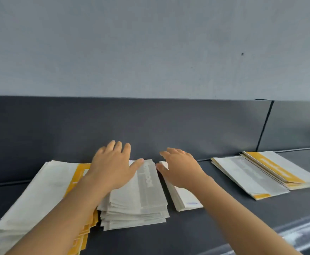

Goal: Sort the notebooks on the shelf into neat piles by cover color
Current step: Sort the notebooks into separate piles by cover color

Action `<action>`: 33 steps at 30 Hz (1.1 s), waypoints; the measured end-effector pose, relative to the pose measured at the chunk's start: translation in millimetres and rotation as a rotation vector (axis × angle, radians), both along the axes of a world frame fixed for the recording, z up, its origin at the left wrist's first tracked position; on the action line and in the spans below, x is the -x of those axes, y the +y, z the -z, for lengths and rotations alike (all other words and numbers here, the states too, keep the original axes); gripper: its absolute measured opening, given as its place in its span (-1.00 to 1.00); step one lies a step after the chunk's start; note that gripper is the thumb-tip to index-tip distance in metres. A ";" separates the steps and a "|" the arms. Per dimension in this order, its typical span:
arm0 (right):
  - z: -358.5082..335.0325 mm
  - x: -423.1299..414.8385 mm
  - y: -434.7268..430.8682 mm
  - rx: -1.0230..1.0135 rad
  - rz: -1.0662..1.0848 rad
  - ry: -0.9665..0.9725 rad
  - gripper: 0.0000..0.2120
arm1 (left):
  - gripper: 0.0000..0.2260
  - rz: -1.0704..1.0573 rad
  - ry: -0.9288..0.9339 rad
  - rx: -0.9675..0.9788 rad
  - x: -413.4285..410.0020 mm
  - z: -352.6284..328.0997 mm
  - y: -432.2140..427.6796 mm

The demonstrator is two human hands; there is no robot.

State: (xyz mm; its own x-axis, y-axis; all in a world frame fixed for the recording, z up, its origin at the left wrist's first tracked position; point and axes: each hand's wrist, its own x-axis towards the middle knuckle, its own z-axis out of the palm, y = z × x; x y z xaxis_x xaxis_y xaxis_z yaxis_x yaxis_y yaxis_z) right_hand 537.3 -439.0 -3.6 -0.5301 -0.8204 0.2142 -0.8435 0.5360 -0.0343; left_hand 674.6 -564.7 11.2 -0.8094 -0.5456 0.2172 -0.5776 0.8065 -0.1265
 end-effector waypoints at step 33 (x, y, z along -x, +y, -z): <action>82.2 288.6 182.9 -0.041 -0.023 -0.183 -0.39 | -0.48 -0.417 0.011 -0.664 308.6 54.6 201.4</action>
